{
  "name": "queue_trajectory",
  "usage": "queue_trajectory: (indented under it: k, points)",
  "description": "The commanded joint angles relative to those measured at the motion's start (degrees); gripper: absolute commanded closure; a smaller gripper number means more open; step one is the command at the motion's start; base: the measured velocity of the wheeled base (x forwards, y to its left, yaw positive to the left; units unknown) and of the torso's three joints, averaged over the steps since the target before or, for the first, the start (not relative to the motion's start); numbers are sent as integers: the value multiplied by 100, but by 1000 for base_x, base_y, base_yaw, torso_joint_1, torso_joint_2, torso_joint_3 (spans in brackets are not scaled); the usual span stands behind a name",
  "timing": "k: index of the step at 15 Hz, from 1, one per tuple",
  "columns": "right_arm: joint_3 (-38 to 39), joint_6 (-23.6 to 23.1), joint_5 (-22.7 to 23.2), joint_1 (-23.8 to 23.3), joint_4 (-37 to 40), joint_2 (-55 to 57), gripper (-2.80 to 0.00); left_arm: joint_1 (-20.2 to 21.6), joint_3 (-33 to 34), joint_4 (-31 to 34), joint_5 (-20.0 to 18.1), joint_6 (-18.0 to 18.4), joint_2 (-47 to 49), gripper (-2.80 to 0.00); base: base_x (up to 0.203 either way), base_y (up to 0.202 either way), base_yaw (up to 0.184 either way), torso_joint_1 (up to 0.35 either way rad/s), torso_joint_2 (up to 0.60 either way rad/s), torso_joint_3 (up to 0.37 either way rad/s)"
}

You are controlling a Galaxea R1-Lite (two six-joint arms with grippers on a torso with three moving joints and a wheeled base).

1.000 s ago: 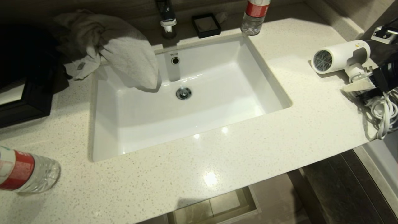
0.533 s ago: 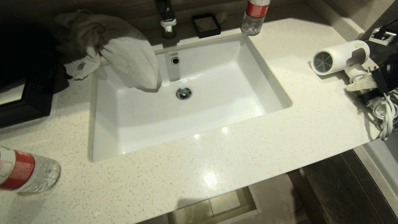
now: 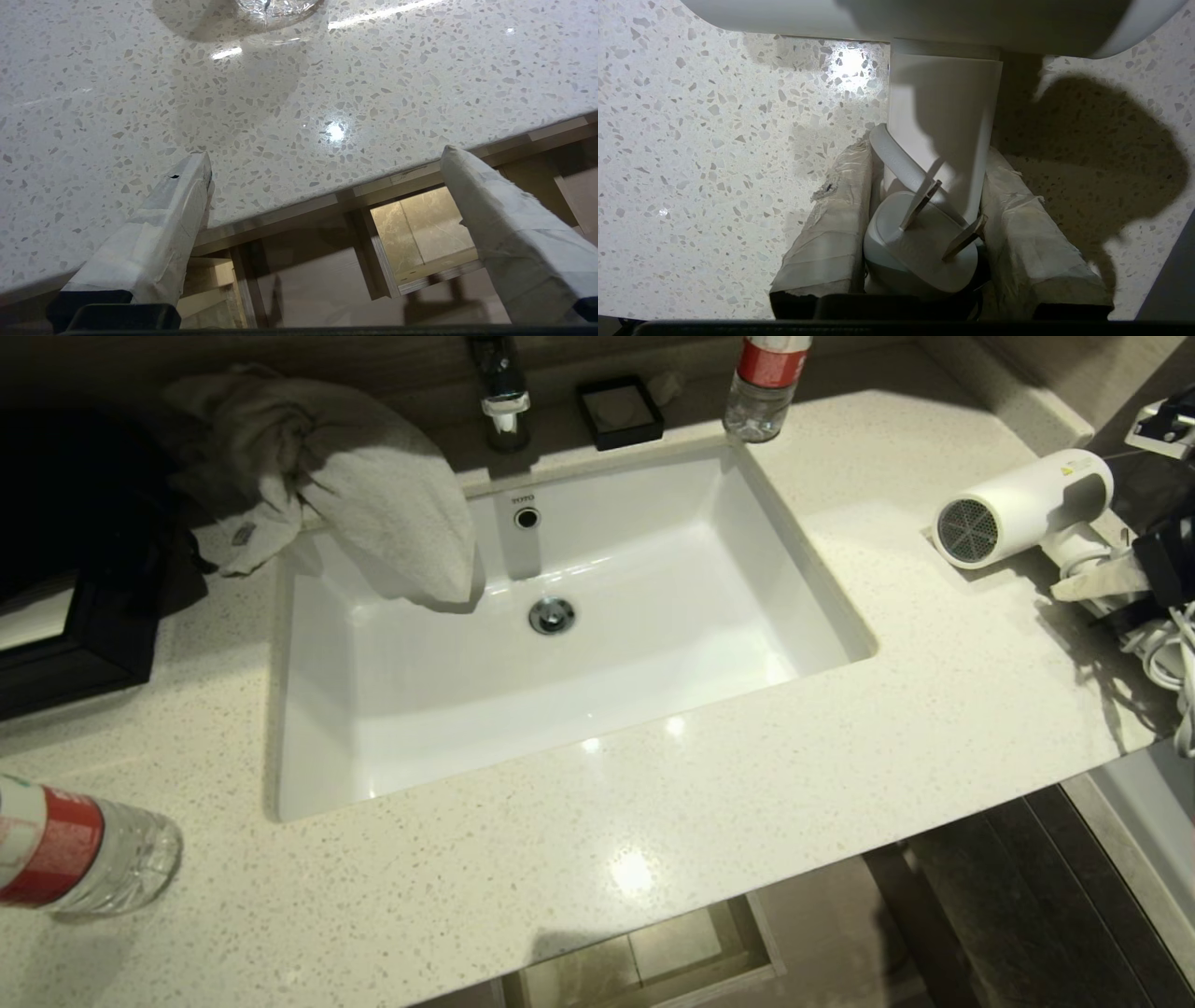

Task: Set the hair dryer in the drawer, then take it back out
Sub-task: Pick up the hairdryer

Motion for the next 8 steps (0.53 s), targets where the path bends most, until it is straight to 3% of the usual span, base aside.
queue_trajectory:
  k: [1,8]
  points:
    - [3,-17,14,0,20,-65,0,0,0,2,0,-1,0,-280,0,0,0,0,0,0]
    - [102,-5,5,-44,143,-542,0,0,0,2,0,-1,0,-280,0,0,0,0,0,0]
